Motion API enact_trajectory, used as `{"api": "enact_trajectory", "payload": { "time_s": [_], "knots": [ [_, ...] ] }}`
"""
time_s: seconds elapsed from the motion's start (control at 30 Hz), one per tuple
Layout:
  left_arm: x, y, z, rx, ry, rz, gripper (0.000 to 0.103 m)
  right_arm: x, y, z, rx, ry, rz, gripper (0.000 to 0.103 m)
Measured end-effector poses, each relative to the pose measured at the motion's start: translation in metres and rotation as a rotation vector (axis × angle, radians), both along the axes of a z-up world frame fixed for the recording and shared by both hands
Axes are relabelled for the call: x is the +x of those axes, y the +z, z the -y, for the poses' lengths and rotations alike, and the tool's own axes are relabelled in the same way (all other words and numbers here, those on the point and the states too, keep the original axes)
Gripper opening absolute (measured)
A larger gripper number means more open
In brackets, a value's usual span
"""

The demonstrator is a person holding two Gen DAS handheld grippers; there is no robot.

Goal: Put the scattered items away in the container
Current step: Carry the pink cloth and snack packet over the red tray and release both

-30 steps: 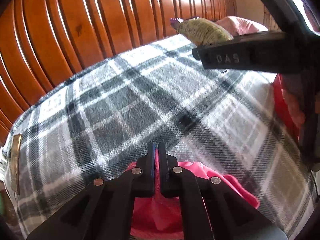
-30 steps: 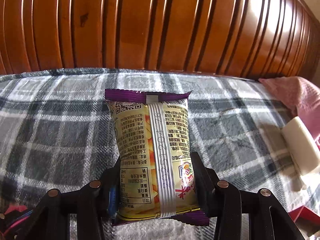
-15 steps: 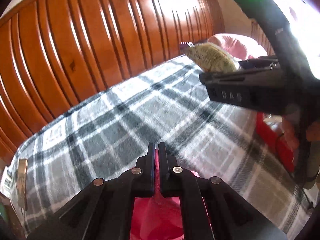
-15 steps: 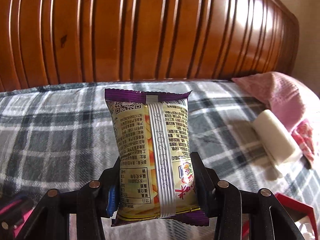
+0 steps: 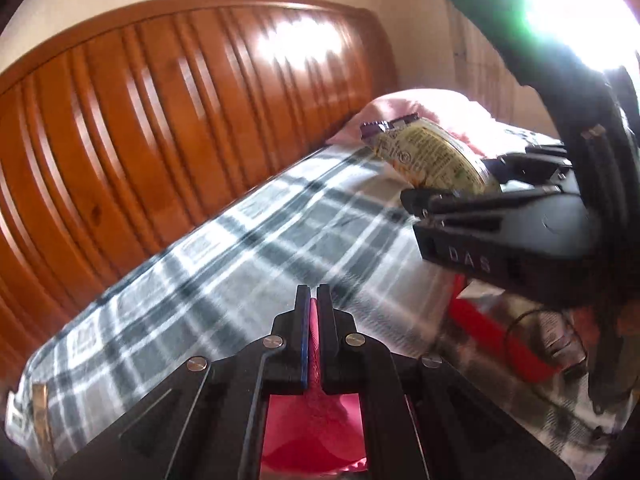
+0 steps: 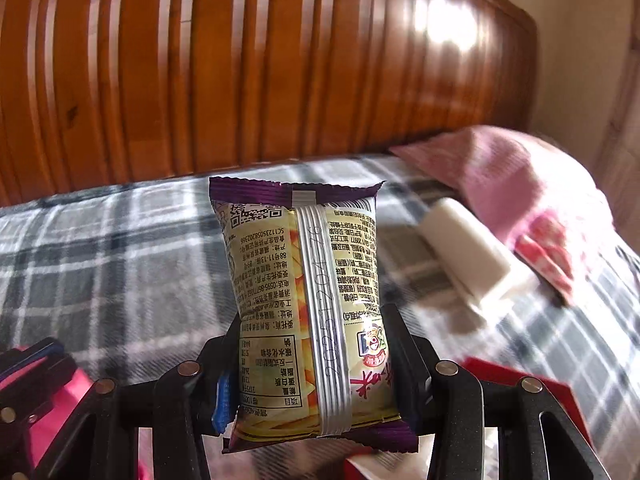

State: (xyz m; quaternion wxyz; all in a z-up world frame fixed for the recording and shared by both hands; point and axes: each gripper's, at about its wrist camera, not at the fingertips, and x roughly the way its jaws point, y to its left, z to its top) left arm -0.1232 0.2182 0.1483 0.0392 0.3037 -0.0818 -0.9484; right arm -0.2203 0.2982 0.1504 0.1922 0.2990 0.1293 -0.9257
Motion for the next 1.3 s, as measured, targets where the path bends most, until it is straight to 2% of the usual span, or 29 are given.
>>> {"api": "enact_trajectory", "payload": {
  "time_s": [0.23, 0.37, 0.47, 0.53, 0.63, 0.73, 0.83, 0.93, 1.07, 1.17, 1.3],
  "knots": [
    [-0.024, 0.045, -0.064, -0.072, -0.157, -0.119, 0.003, -0.003, 0.016, -0.075, 0.011, -0.159, -0.011, 0.054],
    [-0.033, 0.072, -0.087, -0.087, -0.200, -0.192, 0.004, -0.009, 0.023, -0.131, -0.053, -0.269, 0.039, 0.054],
    [-0.050, 0.084, -0.092, 0.014, -0.218, -0.162, 0.004, -0.016, 0.023, -0.167, -0.138, -0.321, 0.134, 0.054],
    [-0.061, 0.087, -0.095, 0.055, -0.212, -0.139, 0.004, -0.020, 0.025, -0.185, -0.180, -0.334, 0.179, 0.054],
    [-0.076, 0.085, -0.107, 0.029, -0.191, -0.137, 0.004, -0.019, 0.030, -0.206, -0.192, -0.343, 0.186, 0.054],
    [-0.098, 0.077, -0.120, 0.046, -0.187, -0.094, 0.004, -0.018, 0.032, -0.222, -0.132, -0.412, 0.157, 0.054],
    [-0.118, 0.073, -0.137, 0.074, -0.197, -0.036, 0.004, -0.024, 0.016, -0.228, -0.120, -0.473, 0.169, 0.054],
    [-0.136, 0.065, -0.163, 0.034, -0.241, 0.002, 0.004, -0.024, -0.015, -0.244, -0.203, -0.538, 0.189, 0.054],
    [-0.149, 0.063, -0.199, -0.049, -0.289, -0.025, 0.004, -0.032, -0.061, -0.268, -0.337, -0.556, 0.347, 0.054],
    [-0.159, 0.062, -0.219, -0.046, -0.296, -0.004, 0.007, -0.038, -0.081, -0.277, -0.322, -0.622, 0.391, 0.054],
    [-0.167, 0.058, -0.238, -0.043, -0.290, 0.011, 0.008, -0.038, -0.095, -0.281, -0.341, -0.590, 0.450, 0.055]
  ]
}}
